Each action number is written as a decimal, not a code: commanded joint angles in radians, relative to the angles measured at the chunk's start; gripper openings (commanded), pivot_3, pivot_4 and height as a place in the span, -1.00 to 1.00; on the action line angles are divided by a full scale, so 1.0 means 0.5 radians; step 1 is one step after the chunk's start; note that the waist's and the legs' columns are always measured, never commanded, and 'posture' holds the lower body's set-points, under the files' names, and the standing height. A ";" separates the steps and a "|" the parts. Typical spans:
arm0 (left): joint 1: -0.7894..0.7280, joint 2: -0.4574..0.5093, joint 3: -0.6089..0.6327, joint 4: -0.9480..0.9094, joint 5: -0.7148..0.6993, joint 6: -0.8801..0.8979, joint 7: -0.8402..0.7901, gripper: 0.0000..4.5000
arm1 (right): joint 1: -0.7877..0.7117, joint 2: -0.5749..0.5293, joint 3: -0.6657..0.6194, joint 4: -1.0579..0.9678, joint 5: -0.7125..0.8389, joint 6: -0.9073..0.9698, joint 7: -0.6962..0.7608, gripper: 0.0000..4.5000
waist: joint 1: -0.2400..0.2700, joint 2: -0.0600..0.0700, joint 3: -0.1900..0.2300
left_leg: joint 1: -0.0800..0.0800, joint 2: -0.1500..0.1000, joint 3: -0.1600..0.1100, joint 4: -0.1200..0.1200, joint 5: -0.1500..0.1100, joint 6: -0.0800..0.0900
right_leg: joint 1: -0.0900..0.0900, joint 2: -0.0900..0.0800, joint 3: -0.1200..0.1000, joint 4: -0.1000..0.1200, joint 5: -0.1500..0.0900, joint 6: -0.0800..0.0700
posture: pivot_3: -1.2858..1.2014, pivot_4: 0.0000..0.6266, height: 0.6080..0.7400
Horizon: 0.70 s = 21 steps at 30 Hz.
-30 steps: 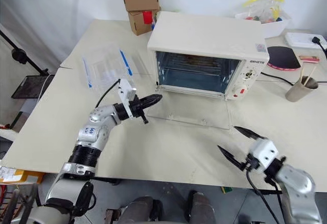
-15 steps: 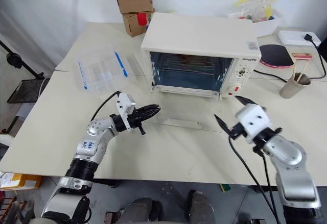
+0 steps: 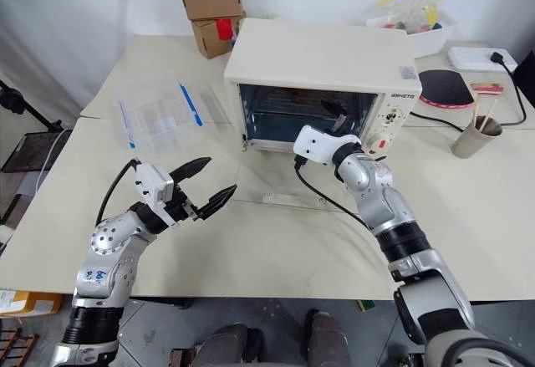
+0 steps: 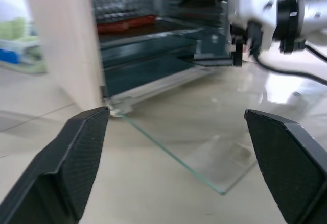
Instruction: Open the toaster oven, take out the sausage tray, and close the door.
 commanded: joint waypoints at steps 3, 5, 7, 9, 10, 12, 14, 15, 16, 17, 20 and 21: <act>0.076 -0.029 -0.014 -0.126 0.033 0.002 0.120 0.94 | -0.240 0.072 0.062 0.324 -0.133 -0.060 -0.285 1.00 | -0.008 0.000 0.000 | 0.000 0.001 0.000 -0.002 0.001 -0.001 | 0.000 0.002 0.000 0.000 0.000 0.000 | 0.03 -0.52 1.00; 0.062 -0.037 -0.026 -0.121 0.043 0.000 0.143 0.94 | -0.274 0.087 0.077 0.389 -0.147 -0.069 -0.320 1.00 | -0.006 0.000 0.000 | 0.000 0.002 -0.001 -0.002 0.001 -0.002 | 0.000 0.003 -0.001 0.000 0.000 0.000 | 0.03 -0.52 1.00; 0.014 -0.059 -0.040 -0.105 0.057 -0.016 0.169 0.95 | -0.300 0.105 0.085 0.449 -0.146 -0.103 -0.348 0.92 | -0.005 0.000 0.000 | 0.000 0.002 0.000 -0.001 0.001 -0.002 | 0.000 0.003 -0.001 -0.001 0.000 0.000 | 0.03 -0.52 1.00; -0.031 -0.073 -0.049 -0.086 0.063 -0.038 0.180 0.95 | -0.321 0.124 0.092 0.491 -0.147 -0.087 -0.345 0.73 | -0.005 0.000 0.000 | -0.001 0.002 -0.001 -0.001 0.001 -0.002 | 0.000 0.005 -0.001 -0.001 0.000 0.000 | 0.03 -0.52 1.00; -0.045 -0.076 -0.053 -0.074 0.066 -0.045 0.183 0.95 | -0.331 0.129 0.093 0.510 -0.147 -0.088 -0.359 0.62 | -0.005 0.000 0.000 | -0.001 0.002 0.000 -0.001 0.001 -0.002 | 0.000 0.005 -0.001 -0.001 0.000 0.000 | 0.03 -0.52 1.00; -0.090 -0.109 -0.073 -0.045 0.055 -0.040 0.194 0.95 | -0.347 0.137 0.099 0.536 -0.157 -0.084 -0.379 0.28 | -0.006 0.000 0.000 | -0.001 0.002 0.000 -0.002 0.001 -0.002 | 0.000 0.010 -0.001 -0.001 0.000 0.000 | 0.03 -0.52 1.00; -0.148 -0.152 -0.091 -0.005 0.038 -0.036 0.206 0.95 | -0.364 0.142 0.104 0.567 -0.157 -0.077 -0.397 -0.01 | -0.005 0.000 0.000 | -0.001 0.002 0.000 -0.002 0.001 -0.002 | 0.000 0.012 -0.001 -0.001 0.000 0.000 | 0.03 -0.52 1.00; -0.186 -0.179 -0.101 0.023 0.031 -0.033 0.209 0.95 | -0.368 0.141 0.107 0.574 -0.160 -0.080 -0.417 -0.14 | -0.005 0.000 0.000 | -0.001 0.002 0.000 -0.002 0.001 -0.002 | 0.000 0.012 -0.001 -0.001 0.000 0.000 | 0.03 -0.52 1.00; -0.243 -0.197 -0.126 0.075 0.039 -0.048 0.190 0.95 | -0.376 0.141 0.112 0.590 -0.160 -0.081 -0.420 -0.30 | -0.005 0.000 0.000 | -0.002 0.002 0.000 -0.002 0.002 -0.002 | 0.000 0.012 -0.001 -0.001 0.000 0.000 | 0.03 -0.52 1.00; -0.297 -0.210 -0.148 0.125 0.045 -0.065 0.168 0.95 | -0.382 0.142 0.114 0.600 -0.158 -0.082 -0.425 -0.47 | -0.003 0.000 0.000 | -0.002 0.002 -0.001 -0.002 0.002 -0.003 | 0.000 0.013 -0.001 -0.001 0.000 0.000 | 0.03 -0.52 1.00; -0.522 -0.234 -0.185 0.352 0.066 -0.118 0.103 0.95 | -0.399 0.140 0.122 0.619 -0.157 -0.099 -0.442 -0.91 | -0.002 0.000 0.000 | -0.003 0.002 -0.001 -0.002 0.004 -0.003 | 0.000 0.016 -0.001 -0.002 0.000 0.000 | 0.03 -0.52 1.00; -0.608 -0.239 -0.187 0.443 0.063 -0.135 0.080 0.95 | -0.404 0.137 0.122 0.617 -0.161 -0.107 -0.445 -0.97 | -0.005 -0.003 -0.001 | -0.003 0.003 -0.001 -0.001 0.004 -0.003 | 0.000 0.018 -0.001 -0.002 0.000 0.000 | 0.03 -0.52 1.00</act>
